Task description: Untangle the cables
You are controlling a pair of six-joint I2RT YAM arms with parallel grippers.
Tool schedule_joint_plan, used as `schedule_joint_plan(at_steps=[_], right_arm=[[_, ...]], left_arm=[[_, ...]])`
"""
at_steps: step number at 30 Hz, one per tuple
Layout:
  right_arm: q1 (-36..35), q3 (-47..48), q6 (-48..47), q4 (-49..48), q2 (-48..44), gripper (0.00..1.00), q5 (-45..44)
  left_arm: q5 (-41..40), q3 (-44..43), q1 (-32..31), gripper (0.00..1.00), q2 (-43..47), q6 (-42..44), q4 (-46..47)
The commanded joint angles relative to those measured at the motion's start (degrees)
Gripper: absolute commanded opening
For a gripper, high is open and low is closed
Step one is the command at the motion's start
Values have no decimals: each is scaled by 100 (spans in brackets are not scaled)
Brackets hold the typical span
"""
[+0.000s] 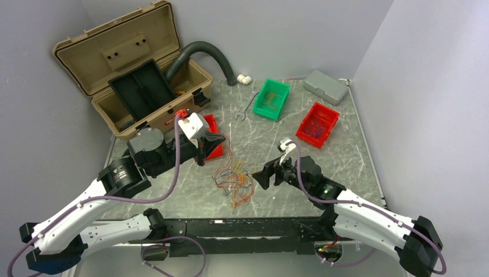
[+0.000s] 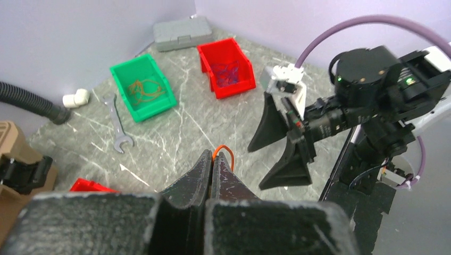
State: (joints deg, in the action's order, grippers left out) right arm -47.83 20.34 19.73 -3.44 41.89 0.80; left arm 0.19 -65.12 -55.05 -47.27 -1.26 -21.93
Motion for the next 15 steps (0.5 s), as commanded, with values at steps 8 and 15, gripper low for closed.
schedule_joint_plan(at_steps=[8,15], right_arm=[[-30,1182,-967,-2739,1442,93,1768],[-122,1136,-526,-4128,2514,92,2318]], left_arm=[[444,-736,20,0,-438,55,376],[360,-1821,20,0,-986,411,271]])
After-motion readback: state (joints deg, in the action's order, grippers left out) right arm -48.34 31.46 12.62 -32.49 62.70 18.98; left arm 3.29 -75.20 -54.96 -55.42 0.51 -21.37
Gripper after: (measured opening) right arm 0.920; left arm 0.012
